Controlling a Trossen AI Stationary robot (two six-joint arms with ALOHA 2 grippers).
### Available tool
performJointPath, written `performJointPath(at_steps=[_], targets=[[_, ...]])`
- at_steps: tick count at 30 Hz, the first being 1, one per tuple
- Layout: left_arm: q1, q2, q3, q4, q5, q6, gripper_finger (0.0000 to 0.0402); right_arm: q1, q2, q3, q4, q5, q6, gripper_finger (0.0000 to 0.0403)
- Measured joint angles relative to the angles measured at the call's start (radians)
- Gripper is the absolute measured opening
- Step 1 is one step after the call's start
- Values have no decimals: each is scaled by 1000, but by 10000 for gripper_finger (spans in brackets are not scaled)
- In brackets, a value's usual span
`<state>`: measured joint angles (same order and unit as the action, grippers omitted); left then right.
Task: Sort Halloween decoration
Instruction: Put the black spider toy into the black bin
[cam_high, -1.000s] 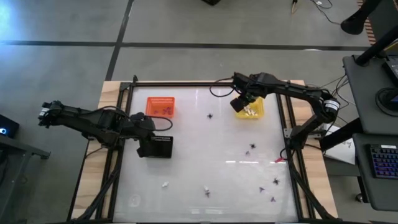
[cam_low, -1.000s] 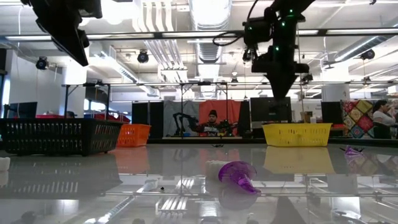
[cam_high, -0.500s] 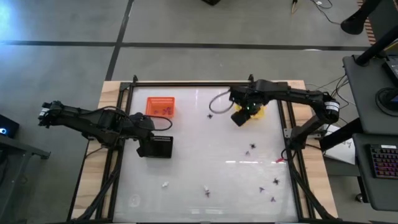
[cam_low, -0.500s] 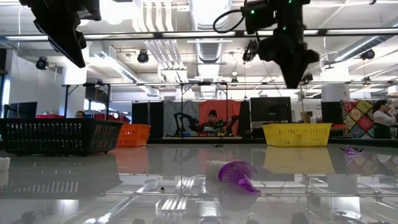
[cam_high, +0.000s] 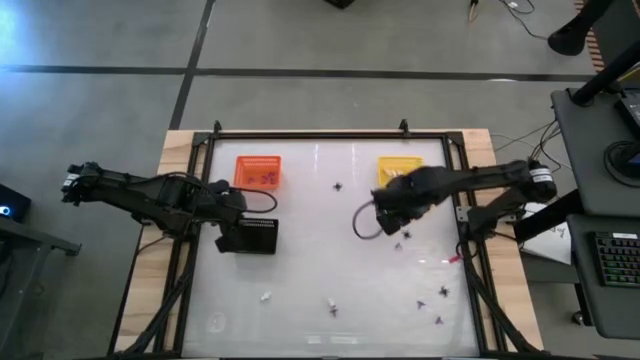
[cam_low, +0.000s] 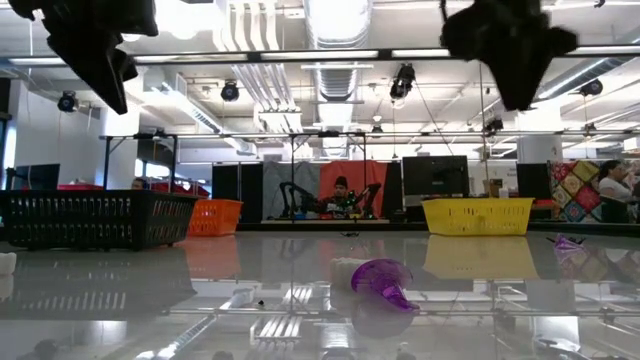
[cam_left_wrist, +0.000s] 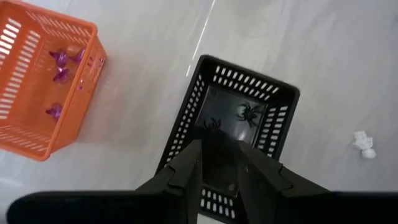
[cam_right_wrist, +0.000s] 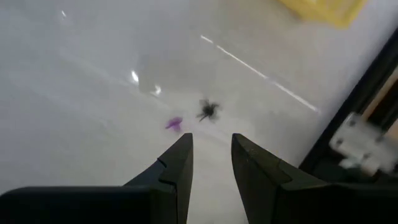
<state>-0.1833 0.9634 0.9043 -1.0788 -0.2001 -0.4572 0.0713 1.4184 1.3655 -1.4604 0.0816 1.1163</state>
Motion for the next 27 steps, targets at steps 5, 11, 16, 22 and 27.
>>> performJointPath(at_steps=[5,11,16,22,27], targets=[[0,0,0,-12,0,4,78,135,-18,-8,-2,6,241,102],[0,0,0,-12,0,29,78,297,-16,-57,-4,7,516,102],[0,0,0,-14,0,30,77,423,-10,-86,-2,-2,737,102],[0,0,0,-21,0,30,78,550,-3,-95,6,-3,973,102],[0,0,0,-21,0,30,78,646,6,-125,40,-31,1154,102]])
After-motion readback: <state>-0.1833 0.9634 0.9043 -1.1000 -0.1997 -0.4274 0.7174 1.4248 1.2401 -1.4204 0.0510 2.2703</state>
